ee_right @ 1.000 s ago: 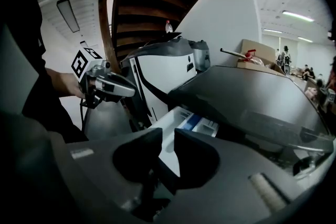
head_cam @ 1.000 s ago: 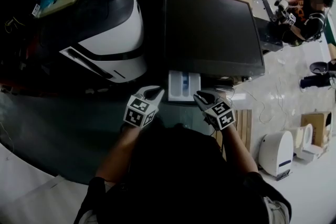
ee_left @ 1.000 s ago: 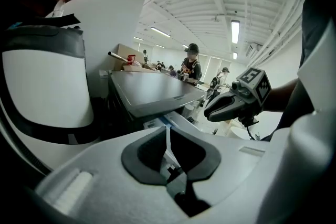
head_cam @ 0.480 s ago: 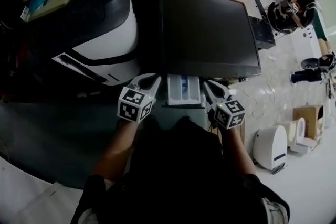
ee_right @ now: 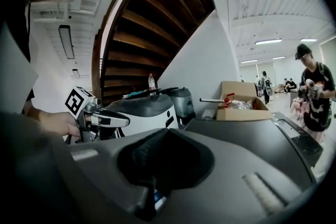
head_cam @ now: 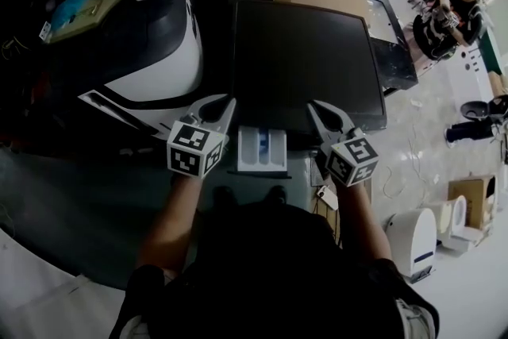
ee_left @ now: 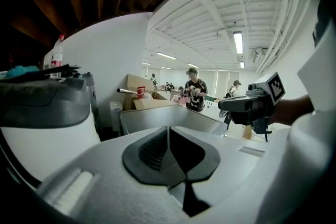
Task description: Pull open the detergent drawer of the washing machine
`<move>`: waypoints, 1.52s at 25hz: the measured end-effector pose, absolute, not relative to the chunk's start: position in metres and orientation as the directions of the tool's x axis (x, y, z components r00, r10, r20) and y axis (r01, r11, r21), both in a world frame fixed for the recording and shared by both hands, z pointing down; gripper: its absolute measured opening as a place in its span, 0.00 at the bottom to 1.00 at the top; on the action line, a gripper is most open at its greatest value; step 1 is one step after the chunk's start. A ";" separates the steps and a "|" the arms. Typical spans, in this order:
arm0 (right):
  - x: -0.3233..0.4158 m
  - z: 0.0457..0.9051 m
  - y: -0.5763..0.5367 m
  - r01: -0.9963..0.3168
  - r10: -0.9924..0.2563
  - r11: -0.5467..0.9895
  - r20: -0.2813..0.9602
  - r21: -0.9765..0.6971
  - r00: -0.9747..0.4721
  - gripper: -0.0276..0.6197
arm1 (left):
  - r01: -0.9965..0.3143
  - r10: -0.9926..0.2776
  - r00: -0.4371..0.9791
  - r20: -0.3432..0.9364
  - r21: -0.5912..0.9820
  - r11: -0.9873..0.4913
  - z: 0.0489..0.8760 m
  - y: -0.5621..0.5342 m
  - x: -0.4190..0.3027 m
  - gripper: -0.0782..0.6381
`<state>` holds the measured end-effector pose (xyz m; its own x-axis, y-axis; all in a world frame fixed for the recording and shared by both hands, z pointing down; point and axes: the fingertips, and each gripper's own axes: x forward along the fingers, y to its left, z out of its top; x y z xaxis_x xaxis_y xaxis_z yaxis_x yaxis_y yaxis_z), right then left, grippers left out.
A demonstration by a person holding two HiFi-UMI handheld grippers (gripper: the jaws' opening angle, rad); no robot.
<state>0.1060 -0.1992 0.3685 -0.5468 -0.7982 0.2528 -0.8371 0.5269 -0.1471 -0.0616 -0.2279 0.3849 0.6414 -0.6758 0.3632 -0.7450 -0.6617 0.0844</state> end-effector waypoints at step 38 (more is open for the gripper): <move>0.138 0.314 -0.194 -0.804 -0.798 0.591 0.097 -0.063 -0.594 0.05 | -0.781 -0.750 0.608 0.259 0.030 -0.623 0.325 -0.223 -0.004 0.13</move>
